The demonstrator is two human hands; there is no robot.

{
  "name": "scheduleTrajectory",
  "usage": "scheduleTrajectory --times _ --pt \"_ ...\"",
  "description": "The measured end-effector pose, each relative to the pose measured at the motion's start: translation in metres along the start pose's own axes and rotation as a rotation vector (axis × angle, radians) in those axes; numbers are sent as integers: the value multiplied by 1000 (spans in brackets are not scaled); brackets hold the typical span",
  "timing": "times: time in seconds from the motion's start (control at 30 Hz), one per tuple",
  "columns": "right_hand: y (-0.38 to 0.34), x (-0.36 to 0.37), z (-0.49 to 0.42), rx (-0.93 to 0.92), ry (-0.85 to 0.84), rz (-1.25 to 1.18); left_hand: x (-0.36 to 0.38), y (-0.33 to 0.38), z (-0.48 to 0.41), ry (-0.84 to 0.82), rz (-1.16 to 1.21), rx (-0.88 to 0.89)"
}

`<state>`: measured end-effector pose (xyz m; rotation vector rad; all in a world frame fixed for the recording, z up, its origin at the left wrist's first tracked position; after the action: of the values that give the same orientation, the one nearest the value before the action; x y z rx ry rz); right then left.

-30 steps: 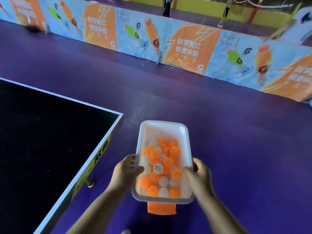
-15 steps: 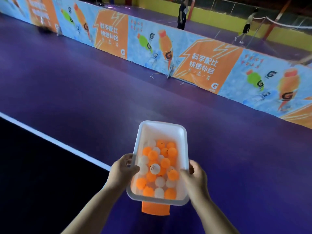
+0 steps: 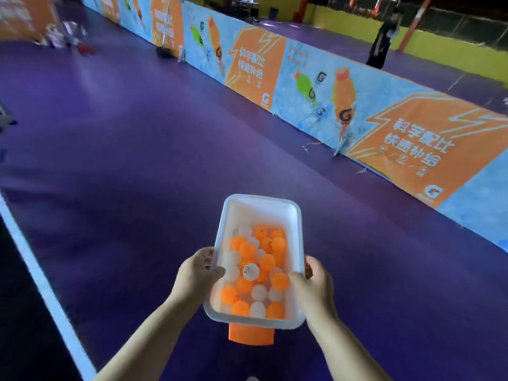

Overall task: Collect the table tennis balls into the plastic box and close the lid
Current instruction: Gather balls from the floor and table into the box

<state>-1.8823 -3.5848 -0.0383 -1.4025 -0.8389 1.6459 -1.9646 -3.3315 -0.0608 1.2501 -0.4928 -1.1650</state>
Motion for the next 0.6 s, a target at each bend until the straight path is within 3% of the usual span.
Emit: scheduleTrajectory --times 0.23,0.4,0.6 --pt "-64 81 -136 -78 -292 58 -28 21 -88 225 54 -117" --pt "-111 186 -188 -125 -480 99 -95 12 -143 378 101 -182" --pt "-192 315 -248 -218 -573 147 -191 11 -237 498 183 -191"
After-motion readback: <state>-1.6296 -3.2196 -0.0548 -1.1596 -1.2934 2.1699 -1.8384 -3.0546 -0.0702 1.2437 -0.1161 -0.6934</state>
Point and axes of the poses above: each hand's wrist, its own z-axis away from the middle knuckle, its own x-axis out of the palm, y = z × x, the point moved 10 cm from there along -z, towards the middle knuckle
